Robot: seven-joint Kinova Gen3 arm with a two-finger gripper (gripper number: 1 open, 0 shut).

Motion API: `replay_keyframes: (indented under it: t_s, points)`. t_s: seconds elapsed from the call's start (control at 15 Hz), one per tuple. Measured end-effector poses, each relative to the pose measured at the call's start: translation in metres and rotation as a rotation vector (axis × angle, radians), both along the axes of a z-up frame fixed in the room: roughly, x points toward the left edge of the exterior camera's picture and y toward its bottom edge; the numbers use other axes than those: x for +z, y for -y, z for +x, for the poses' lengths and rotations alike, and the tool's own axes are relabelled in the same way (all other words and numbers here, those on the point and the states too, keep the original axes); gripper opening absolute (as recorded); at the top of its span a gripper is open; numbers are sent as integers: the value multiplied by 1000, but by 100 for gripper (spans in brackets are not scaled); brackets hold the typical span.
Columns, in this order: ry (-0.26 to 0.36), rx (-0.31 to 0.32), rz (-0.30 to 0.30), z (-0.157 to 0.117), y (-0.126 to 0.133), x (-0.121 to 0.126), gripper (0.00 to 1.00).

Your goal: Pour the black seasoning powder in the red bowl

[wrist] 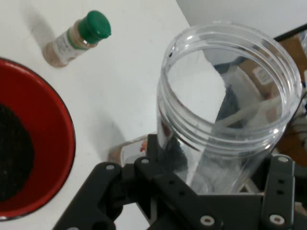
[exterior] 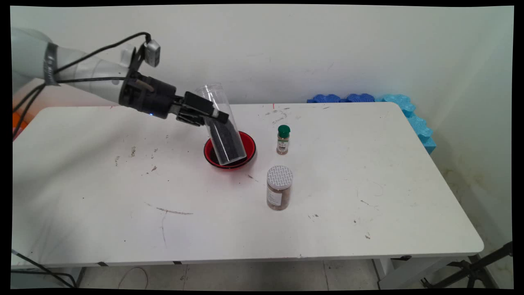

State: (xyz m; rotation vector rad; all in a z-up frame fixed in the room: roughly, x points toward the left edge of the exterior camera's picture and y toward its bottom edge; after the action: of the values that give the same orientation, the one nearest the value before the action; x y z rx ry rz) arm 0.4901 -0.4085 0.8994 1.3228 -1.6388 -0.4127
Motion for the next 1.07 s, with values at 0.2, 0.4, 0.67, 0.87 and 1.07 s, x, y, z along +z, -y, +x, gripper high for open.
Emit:
replay_keyframes:
  t_s: [0.2, 0.4, 0.67, 0.87, 1.07]
  points:
    - [51, -52, -111, 5, -8, 15, 0]
    - [105, -109, -219, 7, -16, 29, 0]
    - [175, -178, -375, 7, -26, 50, 0]
    - [247, -247, -491, 5, -34, 62, 0]
    - [306, -313, -581, 1, -43, 74, 0]
